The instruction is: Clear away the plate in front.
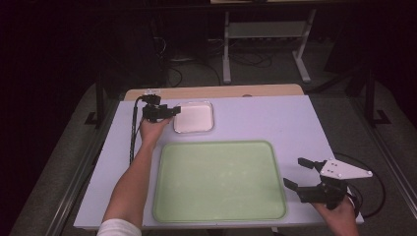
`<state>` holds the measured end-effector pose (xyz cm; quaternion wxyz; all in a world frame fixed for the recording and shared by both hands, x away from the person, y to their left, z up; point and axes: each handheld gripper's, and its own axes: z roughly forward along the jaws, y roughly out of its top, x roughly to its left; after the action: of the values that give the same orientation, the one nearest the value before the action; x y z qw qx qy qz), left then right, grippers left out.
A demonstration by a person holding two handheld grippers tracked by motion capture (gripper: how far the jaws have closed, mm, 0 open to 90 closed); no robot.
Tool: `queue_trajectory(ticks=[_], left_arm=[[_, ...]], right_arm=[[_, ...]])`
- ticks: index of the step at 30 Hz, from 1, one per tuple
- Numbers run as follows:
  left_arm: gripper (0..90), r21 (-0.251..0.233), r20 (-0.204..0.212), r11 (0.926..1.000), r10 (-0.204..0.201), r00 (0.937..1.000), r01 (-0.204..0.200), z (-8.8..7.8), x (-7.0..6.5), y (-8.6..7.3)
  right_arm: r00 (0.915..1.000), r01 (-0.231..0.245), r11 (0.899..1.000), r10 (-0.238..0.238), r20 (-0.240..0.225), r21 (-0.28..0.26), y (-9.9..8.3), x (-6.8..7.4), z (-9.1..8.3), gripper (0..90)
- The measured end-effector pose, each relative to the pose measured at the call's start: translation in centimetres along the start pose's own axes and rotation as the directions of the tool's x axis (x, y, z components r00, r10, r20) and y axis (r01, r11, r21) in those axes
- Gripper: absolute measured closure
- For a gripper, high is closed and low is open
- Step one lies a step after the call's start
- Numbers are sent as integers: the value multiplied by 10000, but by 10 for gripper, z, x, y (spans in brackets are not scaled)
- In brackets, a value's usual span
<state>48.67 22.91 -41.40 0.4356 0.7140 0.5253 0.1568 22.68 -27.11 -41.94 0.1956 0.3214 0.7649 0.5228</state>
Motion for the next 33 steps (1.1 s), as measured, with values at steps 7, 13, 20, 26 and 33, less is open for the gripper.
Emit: queue_trajectory(ticks=[7,13,20,26,33], left_arm=[[445,359,-180,9986,-383,9991,389,11,4,-6],[491,581,-309,9951,-778,9965,795,18,6,-11],[557,869,-531,9870,-1312,9899,1355,22,9,-16],[628,1083,-695,9785,-1686,9832,1754,26,10,-19],[709,1314,-908,9721,-1836,9788,1945,29,9,-21]], right_arm=[[10000,-61,10000,61,42,-53,-1,-2,-3,141],[10000,-62,10000,62,30,-24,-1,-2,-3,141],[10000,-68,10000,68,15,-31,-1,-2,-3,141],[10000,-75,10000,76,10,-57,-1,-2,-3,141],[10000,-53,10000,53,9,-37,-1,-2,-3,141]])
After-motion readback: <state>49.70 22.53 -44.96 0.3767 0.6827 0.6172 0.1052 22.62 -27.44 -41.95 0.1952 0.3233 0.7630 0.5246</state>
